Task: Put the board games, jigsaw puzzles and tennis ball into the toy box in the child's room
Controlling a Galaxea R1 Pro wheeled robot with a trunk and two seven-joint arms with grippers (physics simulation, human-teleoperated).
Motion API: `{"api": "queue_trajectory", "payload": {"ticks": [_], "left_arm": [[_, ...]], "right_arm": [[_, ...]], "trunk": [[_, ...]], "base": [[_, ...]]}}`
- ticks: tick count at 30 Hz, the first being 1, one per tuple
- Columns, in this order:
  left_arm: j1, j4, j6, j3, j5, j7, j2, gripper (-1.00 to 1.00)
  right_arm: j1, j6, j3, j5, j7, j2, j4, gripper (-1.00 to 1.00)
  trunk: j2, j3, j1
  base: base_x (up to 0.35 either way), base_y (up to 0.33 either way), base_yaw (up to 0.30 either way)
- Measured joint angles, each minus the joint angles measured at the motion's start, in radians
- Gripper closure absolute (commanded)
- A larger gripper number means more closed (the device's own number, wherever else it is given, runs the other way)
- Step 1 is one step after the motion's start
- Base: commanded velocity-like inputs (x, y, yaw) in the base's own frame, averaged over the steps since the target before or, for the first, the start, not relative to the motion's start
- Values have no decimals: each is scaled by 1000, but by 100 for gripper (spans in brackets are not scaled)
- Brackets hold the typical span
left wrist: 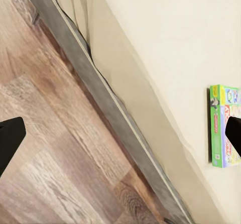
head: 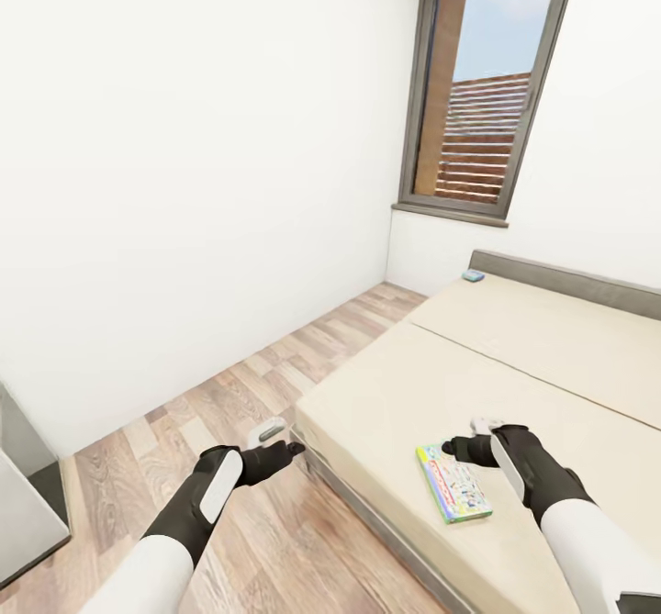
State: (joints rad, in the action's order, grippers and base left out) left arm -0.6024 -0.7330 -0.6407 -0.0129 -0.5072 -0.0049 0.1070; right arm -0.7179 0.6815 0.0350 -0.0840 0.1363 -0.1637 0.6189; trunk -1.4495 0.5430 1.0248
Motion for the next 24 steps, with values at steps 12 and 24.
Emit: {"api": "queue_trajectory", "payload": {"ticks": [12,24], "left_arm": [[0,0,-1,1,-4,-2,3,-100],[4,-1,-1,0,-6,-2,3,-100]], "right_arm": [[2,6,-3,-28,123,-44,12,-100],[-4,29,-5,-27,136,-47,11,-100]], "trunk": [[0,0,0],[0,0,0]], "base": [[26,-6,0],[2,-111,0]]}}
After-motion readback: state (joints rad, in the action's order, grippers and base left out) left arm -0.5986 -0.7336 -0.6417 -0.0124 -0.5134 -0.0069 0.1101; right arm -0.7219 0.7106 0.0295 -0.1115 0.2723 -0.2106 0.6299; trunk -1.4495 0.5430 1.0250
